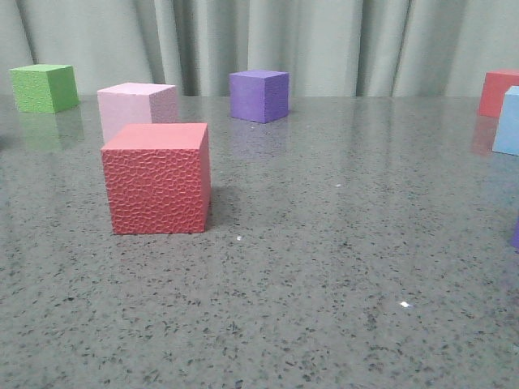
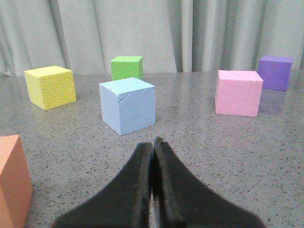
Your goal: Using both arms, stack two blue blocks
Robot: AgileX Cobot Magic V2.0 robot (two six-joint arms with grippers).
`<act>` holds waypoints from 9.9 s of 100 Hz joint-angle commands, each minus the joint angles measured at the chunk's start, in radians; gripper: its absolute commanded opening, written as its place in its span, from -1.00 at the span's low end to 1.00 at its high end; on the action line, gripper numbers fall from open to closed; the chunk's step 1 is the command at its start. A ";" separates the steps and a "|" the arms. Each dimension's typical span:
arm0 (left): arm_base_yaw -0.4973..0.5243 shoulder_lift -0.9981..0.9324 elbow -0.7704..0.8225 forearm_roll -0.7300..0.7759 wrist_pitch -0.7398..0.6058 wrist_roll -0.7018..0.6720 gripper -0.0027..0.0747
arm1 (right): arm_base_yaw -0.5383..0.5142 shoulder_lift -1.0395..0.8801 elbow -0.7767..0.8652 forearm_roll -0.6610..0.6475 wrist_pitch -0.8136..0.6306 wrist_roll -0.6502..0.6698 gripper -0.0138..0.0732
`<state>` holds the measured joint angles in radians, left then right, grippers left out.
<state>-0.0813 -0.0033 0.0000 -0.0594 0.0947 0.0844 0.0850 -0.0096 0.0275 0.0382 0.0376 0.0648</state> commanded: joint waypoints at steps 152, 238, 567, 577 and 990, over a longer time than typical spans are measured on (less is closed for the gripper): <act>0.003 -0.023 -0.103 -0.110 0.023 -0.010 -0.98 | -0.004 -0.006 -0.138 0.042 -0.020 -0.008 -0.84; 0.003 0.667 -0.867 -0.158 0.815 -0.010 -0.98 | -0.004 0.486 -0.843 0.047 0.867 -0.008 -0.84; 0.001 0.680 -0.867 -0.178 0.815 0.000 0.67 | -0.106 1.641 -1.481 -0.143 0.772 0.409 0.78; 0.001 0.680 -0.867 -0.178 0.815 0.000 0.67 | -0.106 1.670 -1.482 -0.141 0.767 0.409 0.78; 0.001 0.680 -0.867 -0.181 0.821 0.000 0.67 | 0.388 1.618 -1.801 -0.224 0.947 0.262 0.81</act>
<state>-0.0813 0.6708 -0.8327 -0.2146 0.9712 0.0844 0.4941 1.7037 -1.7939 -0.1529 1.0402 0.3492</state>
